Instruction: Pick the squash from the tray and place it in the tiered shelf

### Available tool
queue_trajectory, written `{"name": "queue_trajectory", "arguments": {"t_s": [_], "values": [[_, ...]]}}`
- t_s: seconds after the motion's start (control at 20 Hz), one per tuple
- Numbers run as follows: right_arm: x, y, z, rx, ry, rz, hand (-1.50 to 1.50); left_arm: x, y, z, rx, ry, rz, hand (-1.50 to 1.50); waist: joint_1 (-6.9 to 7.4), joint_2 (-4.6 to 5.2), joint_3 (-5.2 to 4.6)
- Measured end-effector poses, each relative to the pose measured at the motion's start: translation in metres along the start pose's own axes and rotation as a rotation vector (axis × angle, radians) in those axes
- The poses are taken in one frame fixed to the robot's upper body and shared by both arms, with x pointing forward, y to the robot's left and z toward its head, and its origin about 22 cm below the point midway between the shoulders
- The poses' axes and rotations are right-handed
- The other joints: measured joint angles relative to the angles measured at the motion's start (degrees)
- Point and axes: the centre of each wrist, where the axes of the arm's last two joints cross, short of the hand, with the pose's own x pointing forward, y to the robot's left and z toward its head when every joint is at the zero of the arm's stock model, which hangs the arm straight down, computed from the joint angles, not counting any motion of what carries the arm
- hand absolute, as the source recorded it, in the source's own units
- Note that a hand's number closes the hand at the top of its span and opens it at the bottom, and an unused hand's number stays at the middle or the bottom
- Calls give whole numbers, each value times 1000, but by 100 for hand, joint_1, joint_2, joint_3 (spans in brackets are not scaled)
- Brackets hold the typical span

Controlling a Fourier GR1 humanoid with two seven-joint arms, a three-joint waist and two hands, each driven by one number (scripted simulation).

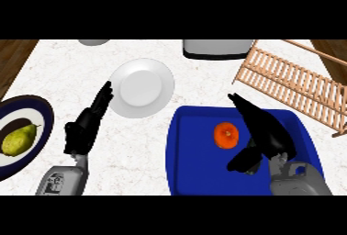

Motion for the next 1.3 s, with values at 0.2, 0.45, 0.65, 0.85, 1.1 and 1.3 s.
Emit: {"name": "queue_trajectory", "arguments": {"t_s": [0.2,0.45,0.65,0.85,1.1,1.3], "values": [[5,3,-10,11,11,23,-150,-5,-10,3,4,0,-6,0,4,1,0],[2,18,-12,17,32,44,-150,4,-3,-6,1,-5,-16,0,-2,1,-1],[-6,27,-19,13,43,52,-150,-2,-1,-1,4,-8,-12,0,0,1,0],[-7,34,-25,12,51,66,-150,-2,-4,-5,6,-4,-12,0,0,1,-1],[-10,36,-39,22,64,71,-150,-10,-2,-3,4,-4,-9,0,4,3,0],[-23,47,-43,32,64,70,-150,-9,-1,-4,0,-3,-7,0,1,3,1]]}}
